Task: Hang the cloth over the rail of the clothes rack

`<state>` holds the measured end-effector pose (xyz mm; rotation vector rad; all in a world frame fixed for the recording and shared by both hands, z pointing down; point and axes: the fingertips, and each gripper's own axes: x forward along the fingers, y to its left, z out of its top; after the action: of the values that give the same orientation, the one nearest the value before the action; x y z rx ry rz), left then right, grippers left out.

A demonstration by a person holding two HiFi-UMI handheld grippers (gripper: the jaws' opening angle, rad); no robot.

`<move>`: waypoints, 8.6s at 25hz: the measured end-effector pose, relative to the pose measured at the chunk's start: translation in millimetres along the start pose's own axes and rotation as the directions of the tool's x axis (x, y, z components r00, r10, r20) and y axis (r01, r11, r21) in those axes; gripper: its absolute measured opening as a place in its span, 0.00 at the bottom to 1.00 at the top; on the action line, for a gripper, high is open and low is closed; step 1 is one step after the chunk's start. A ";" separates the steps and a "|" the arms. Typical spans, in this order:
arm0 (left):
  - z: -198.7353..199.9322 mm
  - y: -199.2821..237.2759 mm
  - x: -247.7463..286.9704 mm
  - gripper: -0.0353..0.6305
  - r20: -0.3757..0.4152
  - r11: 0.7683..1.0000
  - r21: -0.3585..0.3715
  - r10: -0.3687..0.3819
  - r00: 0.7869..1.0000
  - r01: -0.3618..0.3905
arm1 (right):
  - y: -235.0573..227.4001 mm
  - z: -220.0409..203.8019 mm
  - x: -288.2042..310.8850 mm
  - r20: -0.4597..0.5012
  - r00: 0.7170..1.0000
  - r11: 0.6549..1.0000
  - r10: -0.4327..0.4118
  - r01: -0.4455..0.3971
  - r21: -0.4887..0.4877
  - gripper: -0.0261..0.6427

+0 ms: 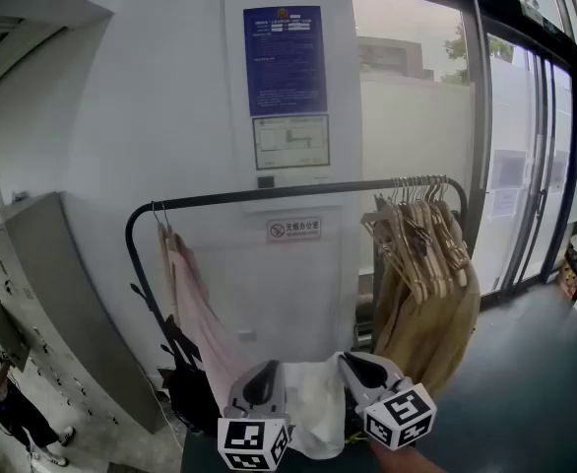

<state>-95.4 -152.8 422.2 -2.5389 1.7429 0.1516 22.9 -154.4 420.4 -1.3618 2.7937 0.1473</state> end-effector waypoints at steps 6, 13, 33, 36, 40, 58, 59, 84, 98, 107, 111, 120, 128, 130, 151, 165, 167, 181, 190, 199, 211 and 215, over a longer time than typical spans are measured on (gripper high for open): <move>-3.5 3.0 4.7 0.08 0.001 1.000 -0.003 0.000 1.000 0.000 | -1.9 -2.5 6.0 0.000 1.000 1.000 0.002 -0.002 0.004 0.06; -2.4 10.8 7.9 0.08 0.006 1.000 -0.006 0.010 1.000 -0.010 | -5.9 -2.1 10.2 0.012 1.000 1.000 -0.006 0.006 0.018 0.06; 170.3 76.9 41.2 0.08 0.172 0.998 0.059 -0.019 0.985 0.008 | -73.1 138.6 47.0 0.057 0.990 0.990 -0.132 0.135 -0.045 0.06; 218.0 81.2 51.7 0.08 0.217 0.995 0.096 -0.040 0.975 0.019 | -75.4 187.1 62.7 0.081 0.987 0.985 -0.139 0.146 -0.088 0.06; 269.2 85.9 78.3 0.08 0.236 0.987 0.162 -0.048 0.970 0.010 | -89.1 244.3 86.4 0.109 0.983 0.980 -0.148 0.160 -0.118 0.06; 410.6 155.3 285.0 0.08 0.254 0.964 0.186 0.141 0.957 -0.191 | -262.7 397.4 254.7 0.117 0.984 0.968 -0.135 0.157 -0.198 0.06; 414.1 166.8 297.1 0.08 0.248 0.960 0.189 0.155 0.956 -0.205 | -274.7 401.6 265.0 0.115 0.983 0.965 -0.145 0.166 -0.205 0.06; 404.2 435.9 516.2 0.08 0.087 0.927 0.121 0.346 0.934 -0.355 | -522.6 368.2 457.2 -0.087 0.904 0.874 -0.418 0.374 -0.310 0.06; 351.9 444.6 571.3 0.19 -0.020 0.954 0.109 0.282 0.959 -0.279 | -538.2 308.8 516.5 -0.180 0.926 0.929 -0.331 0.287 -0.234 0.14; 348.4 435.1 559.8 0.20 -0.019 0.969 0.075 0.235 0.972 -0.233 | -528.0 318.5 500.6 -0.160 0.933 0.935 -0.321 0.285 -0.212 0.18; 363.2 401.8 537.6 0.20 0.023 0.987 0.083 0.136 0.990 -0.137 | -500.5 332.2 464.3 -0.117 0.947 0.938 -0.298 0.268 -0.218 0.18; 360.0 336.1 450.0 0.20 0.068 0.993 0.110 0.030 0.997 -0.038 | -420.3 316.8 373.1 -0.038 0.967 0.935 -0.252 0.233 -0.268 0.09; 322.9 274.9 368.2 0.06 0.054 0.991 0.106 0.075 0.996 -0.080 | -366.7 272.0 287.5 -0.066 0.989 0.963 -0.135 0.116 -0.241 0.04; 309.9 262.8 345.7 0.06 0.044 0.989 0.106 0.097 0.994 -0.101 | -352.8 254.2 266.6 -0.081 0.991 0.969 -0.104 0.083 -0.234 0.04; 172.4 293.5 214.2 0.28 -0.025 0.969 0.079 0.236 0.971 -0.233 | -335.1 138.4 200.8 -0.128 0.984 0.992 -0.126 0.127 -0.003 0.16; 158.8 325.0 231.0 0.33 -0.053 0.955 0.050 0.294 0.954 -0.292 | -339.2 136.9 208.8 -0.139 0.979 0.989 -0.148 0.150 0.001 0.17; 158.2 326.8 232.0 0.33 -0.051 0.958 0.031 0.287 0.956 -0.286 | -339.7 136.5 209.3 -0.140 0.979 0.989 -0.147 0.149 0.004 0.13; 178.2 333.5 219.8 0.07 -0.023 0.967 0.027 0.254 0.967 -0.254 | -350.4 160.1 188.0 -0.137 0.971 0.981 -0.196 0.192 -0.041 0.05; 160.7 331.5 216.4 0.07 -0.045 0.964 0.012 0.266 0.963 -0.266 | -356.2 150.9 177.6 -0.136 0.965 0.975 -0.223 0.224 -0.014 0.08; 196.5 305.8 193.3 0.13 0.053 0.962 0.036 0.269 0.962 -0.271 | -311.9 177.0 151.8 -0.021 0.973 0.962 -0.229 0.223 -0.157 0.06; 140.8 139.0 233.2 0.06 0.021 0.999 0.033 0.014 1.000 -0.014 | -169.0 115.8 211.9 -0.021 0.999 0.998 0.042 -0.043 -0.039 0.04; 131.7 99.2 241.8 0.06 0.038 0.999 -0.009 -0.051 0.998 0.051 | -145.1 108.7 227.5 0.002 0.996 0.996 0.090 -0.090 0.026 0.04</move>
<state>-108.0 -399.0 264.6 -2.5668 1.6669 0.2046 -4.7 -411.1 286.3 -1.2305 2.8469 0.1131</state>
